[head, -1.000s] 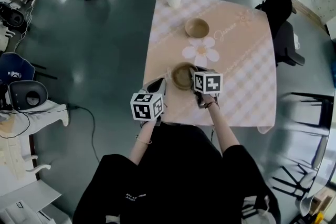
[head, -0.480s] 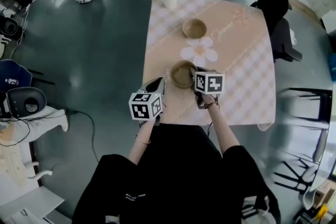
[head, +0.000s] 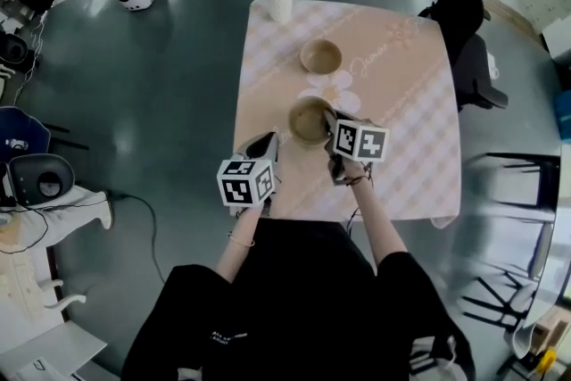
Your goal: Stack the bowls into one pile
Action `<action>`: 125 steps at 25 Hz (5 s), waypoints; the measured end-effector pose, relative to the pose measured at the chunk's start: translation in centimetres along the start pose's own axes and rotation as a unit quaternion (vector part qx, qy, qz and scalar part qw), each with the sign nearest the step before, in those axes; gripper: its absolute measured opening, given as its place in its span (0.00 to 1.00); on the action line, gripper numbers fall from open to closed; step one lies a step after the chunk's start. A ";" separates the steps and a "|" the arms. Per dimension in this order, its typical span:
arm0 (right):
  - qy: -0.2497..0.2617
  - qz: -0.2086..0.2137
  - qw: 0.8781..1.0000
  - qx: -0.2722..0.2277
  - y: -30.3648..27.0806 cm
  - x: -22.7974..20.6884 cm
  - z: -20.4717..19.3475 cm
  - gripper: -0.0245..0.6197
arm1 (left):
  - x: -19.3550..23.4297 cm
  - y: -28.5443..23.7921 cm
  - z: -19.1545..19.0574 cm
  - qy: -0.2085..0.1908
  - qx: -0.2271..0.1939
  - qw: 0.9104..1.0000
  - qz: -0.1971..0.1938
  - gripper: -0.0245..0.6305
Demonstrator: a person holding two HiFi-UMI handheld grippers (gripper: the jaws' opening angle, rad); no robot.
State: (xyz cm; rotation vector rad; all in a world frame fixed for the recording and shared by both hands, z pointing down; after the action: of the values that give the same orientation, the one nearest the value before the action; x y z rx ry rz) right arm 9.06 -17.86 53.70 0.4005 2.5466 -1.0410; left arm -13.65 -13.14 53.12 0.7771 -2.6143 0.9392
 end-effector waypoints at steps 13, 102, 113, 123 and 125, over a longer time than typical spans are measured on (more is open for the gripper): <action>-0.015 -0.012 0.999 -0.050 -0.8 -1.6 4.7 0.07 | -0.9 -2.8 3.1 0.005 -0.025 1.000 0.002 0.03; 0.067 0.077 0.980 -0.169 3.2 -2.1 8.7 0.03 | -2.2 -1.3 9.2 -0.077 -0.130 0.988 -0.012 0.03; 0.111 0.131 0.954 -0.244 10.3 0.8 7.3 0.03 | -3.7 4.9 10.0 -0.108 -0.204 0.973 -0.002 0.03; 0.119 0.123 0.941 -0.290 14.4 1.3 7.6 0.03 | -4.8 8.4 10.7 -0.123 -0.246 0.961 0.011 0.03; 0.118 0.118 0.940 -0.297 15.1 1.2 7.8 0.03 | -4.9 8.9 10.9 -0.124 -0.253 0.959 0.014 0.03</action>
State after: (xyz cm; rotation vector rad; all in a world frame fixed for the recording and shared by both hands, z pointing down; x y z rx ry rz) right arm 15.59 -12.89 38.72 0.6619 2.7642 -0.1172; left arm -15.24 -12.47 38.34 0.7542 -2.8916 0.1540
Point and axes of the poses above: the fingertips, and each gripper's own axes: y backward along the fingers, x to its left, z out of its top, the point moved 9 cm from there along y, backward along the fingers
